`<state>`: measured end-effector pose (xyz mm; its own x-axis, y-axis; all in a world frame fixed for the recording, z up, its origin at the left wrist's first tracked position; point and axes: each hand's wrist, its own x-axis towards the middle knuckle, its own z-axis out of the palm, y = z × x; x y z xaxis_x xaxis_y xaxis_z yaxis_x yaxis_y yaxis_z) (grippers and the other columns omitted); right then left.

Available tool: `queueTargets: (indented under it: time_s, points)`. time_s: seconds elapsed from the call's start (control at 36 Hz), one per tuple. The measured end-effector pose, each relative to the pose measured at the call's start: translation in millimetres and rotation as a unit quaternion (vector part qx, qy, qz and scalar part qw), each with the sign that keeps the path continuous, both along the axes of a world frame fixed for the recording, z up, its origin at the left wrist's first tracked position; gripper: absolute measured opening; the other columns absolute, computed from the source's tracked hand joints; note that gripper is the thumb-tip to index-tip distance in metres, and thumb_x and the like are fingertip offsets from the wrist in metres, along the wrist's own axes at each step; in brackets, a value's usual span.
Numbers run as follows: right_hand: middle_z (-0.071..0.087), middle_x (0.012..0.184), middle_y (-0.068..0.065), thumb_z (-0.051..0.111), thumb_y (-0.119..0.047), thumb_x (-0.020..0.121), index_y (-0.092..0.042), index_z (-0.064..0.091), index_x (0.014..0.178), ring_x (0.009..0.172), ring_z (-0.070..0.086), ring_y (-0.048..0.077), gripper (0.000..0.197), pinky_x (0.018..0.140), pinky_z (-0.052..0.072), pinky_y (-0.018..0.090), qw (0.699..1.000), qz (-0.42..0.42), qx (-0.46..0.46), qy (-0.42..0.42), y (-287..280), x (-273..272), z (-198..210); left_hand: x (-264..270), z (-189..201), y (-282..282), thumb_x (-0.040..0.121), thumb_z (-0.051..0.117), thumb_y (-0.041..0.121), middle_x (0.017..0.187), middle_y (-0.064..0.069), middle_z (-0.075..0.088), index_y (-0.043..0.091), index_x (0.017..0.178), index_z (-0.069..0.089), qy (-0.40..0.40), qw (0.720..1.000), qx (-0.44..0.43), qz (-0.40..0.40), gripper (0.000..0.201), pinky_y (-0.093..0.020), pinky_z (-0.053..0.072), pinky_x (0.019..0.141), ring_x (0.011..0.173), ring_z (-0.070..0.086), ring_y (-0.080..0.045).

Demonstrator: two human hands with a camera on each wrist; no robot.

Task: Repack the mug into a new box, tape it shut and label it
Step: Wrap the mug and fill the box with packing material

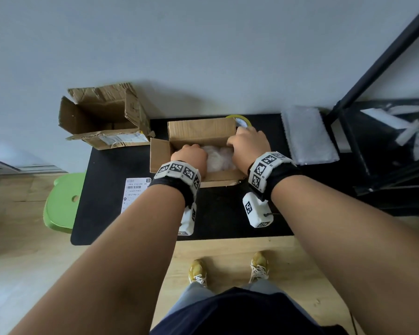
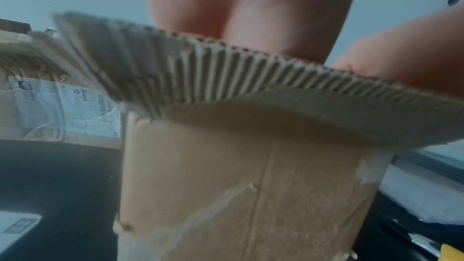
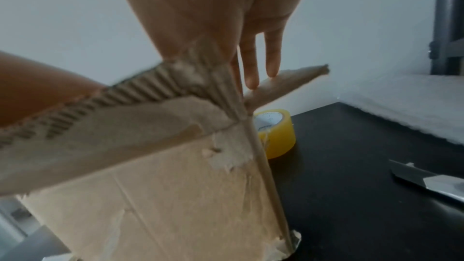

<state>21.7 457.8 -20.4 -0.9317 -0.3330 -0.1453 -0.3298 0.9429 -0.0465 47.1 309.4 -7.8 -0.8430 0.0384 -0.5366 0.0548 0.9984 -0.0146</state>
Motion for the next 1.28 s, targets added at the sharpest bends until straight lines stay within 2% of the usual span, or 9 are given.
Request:
queueTargets:
  time_s: [0.11, 0.28, 0.42, 0.56, 0.64, 0.86, 1.0, 1.11, 1.28]
  points:
    - [0.055, 0.121, 0.011, 0.051, -0.013, 0.09, -0.018, 0.07, 0.112, 0.112, 0.047, 0.033, 0.03, 0.083, 0.037, 0.036, 0.994, -0.05, -0.079, 0.059, 18, 0, 11, -6, 12, 9, 0.09, 0.049, 0.01, 0.133, -0.005, 0.052, 0.023, 0.132, 0.056, 0.039, 0.999, 0.004, -0.005, 0.044, -0.041, 0.047, 0.089, 0.123, 0.049, -0.028]
    - [0.056, 0.117, 0.012, 0.046, -0.013, 0.093, -0.016, 0.066, 0.118, 0.112, 0.048, 0.032, 0.032, 0.088, 0.043, 0.04, 0.983, -0.125, -0.104, 0.086, 64, -5, 25, -17, 33, 33, 0.092, 0.046, 0.01, 0.123, -0.003, 0.059, 0.021, 0.124, 0.059, 0.114, 0.993, 0.013, -0.03, 0.036, -0.036, 0.046, 0.076, 0.111, 0.057, -0.025]
    - [0.053, 0.126, 0.011, 0.047, -0.012, 0.092, -0.019, 0.062, 0.124, 0.119, 0.046, 0.03, 0.036, 0.094, 0.04, 0.039, 0.976, -0.191, -0.088, 0.06, 108, -7, 29, -33, 47, 65, 0.091, 0.045, 0.01, 0.111, -0.003, 0.059, 0.02, 0.118, 0.06, 0.19, 0.979, 0.045, -0.055, 0.032, -0.034, 0.046, 0.075, 0.104, 0.057, -0.024]
    - [0.049, 0.13, 0.011, 0.048, -0.017, 0.094, -0.015, 0.06, 0.125, 0.123, 0.044, 0.03, 0.033, 0.099, 0.04, 0.039, 0.969, -0.237, -0.068, 0.02, 151, -6, 21, -49, 46, 106, 0.09, 0.043, 0.011, 0.121, -0.005, 0.056, 0.017, 0.122, 0.059, 0.208, 0.972, 0.08, -0.076, 0.036, -0.038, 0.045, 0.088, 0.114, 0.05, -0.027]
    - [0.047, 0.133, 0.01, 0.047, -0.018, 0.094, -0.016, 0.059, 0.125, 0.124, 0.044, 0.03, 0.033, 0.098, 0.041, 0.039, 0.962, -0.259, -0.083, -0.011, 175, -7, 9, -55, 41, 135, 0.09, 0.041, 0.009, 0.128, -0.007, 0.053, 0.017, 0.127, 0.057, 0.186, 0.974, 0.09, -0.089, 0.041, -0.04, 0.044, 0.095, 0.119, 0.048, -0.029]
    - [0.045, 0.135, 0.014, 0.048, -0.019, 0.094, -0.017, 0.052, 0.133, 0.119, 0.05, 0.033, 0.039, 0.095, 0.046, 0.041, 0.943, -0.299, -0.108, -0.099, 225, -18, -26, -57, -9, 202, 0.091, 0.042, 0.011, 0.135, -0.009, 0.047, 0.016, 0.134, 0.05, 0.096, 0.985, 0.097, -0.109, 0.044, -0.043, 0.042, 0.099, 0.125, 0.042, -0.031]
    - [0.047, 0.136, 0.017, 0.05, -0.026, 0.094, -0.01, 0.044, 0.139, 0.116, 0.053, 0.034, 0.047, 0.088, 0.046, 0.038, 0.93, -0.32, -0.102, -0.146, 245, -32, -45, -65, -40, 228, 0.093, 0.038, 0.01, 0.139, -0.013, 0.043, 0.013, 0.14, 0.043, 0.02, 0.99, 0.132, -0.048, 0.047, -0.044, 0.04, 0.103, 0.128, 0.039, -0.033]
    - [0.059, 0.12, 0.018, 0.048, -0.026, 0.093, -0.008, 0.054, 0.121, 0.096, 0.061, 0.034, 0.033, 0.076, 0.048, 0.035, 0.923, -0.327, -0.12, -0.162, 255, -42, -57, -73, -61, 243, 0.094, 0.039, 0.009, 0.137, -0.016, 0.045, 0.011, 0.141, 0.04, -0.002, 0.987, 0.162, 0.014, 0.047, -0.039, 0.04, 0.1, 0.125, 0.044, -0.033]
    - [0.059, 0.121, 0.014, 0.052, -0.022, 0.093, -0.009, 0.044, 0.132, 0.102, 0.061, 0.033, 0.042, 0.081, 0.051, 0.038, 0.916, -0.333, -0.129, -0.182, 260, -51, -69, -81, -78, 257, 0.095, 0.038, 0.005, 0.128, -0.015, 0.056, 0.007, 0.133, 0.046, -0.008, 0.975, 0.192, 0.109, 0.04, -0.034, 0.042, 0.091, 0.118, 0.052, -0.03]
